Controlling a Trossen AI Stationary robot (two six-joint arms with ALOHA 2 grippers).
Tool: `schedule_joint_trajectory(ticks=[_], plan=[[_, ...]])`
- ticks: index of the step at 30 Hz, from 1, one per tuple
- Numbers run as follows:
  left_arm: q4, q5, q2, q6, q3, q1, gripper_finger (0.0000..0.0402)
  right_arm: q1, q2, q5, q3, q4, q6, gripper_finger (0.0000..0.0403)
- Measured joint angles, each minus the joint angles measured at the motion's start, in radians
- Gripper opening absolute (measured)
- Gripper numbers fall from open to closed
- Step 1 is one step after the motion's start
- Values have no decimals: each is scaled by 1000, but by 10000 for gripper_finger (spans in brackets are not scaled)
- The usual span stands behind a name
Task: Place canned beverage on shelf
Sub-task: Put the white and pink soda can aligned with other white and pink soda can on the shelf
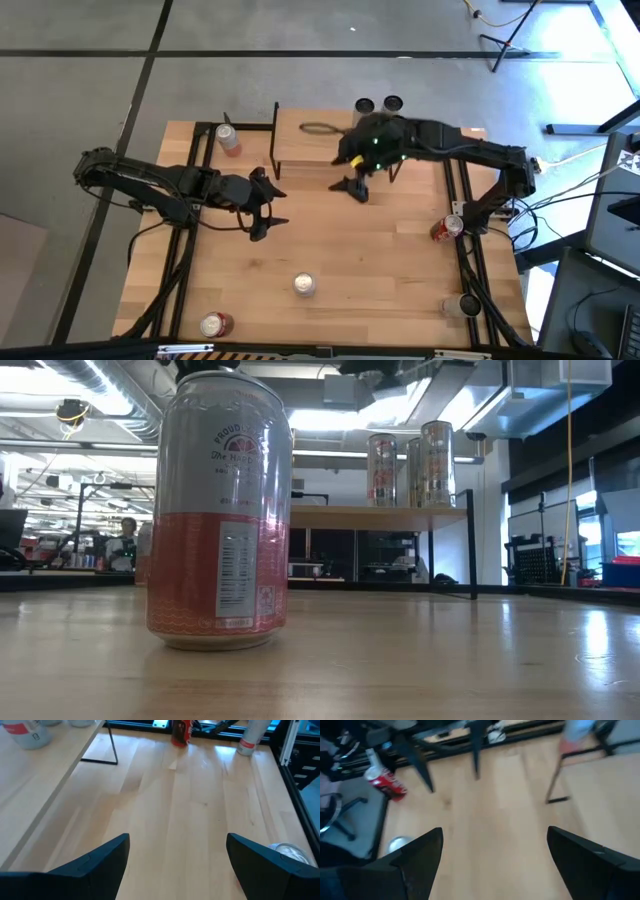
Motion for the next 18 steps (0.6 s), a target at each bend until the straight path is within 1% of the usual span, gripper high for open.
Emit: schedule_joint_trajectory(ticks=[5, 8, 14, 18], plan=[[7, 0, 0, -17, 0, -11, 321, 94, 0, 1, -55, 34, 69, 344], [9, 1, 3, -61, 0, -35, 321, 157, -3, 34, -95, 68, 87, 344], [44, -1, 56, -156, 0, -126, 321, 280, -7, 98, -134, 78, 90, 344], [49, -2, 126, -270, 0, -195, 321, 363, -7, 140, -179, 79, 110, 344]])
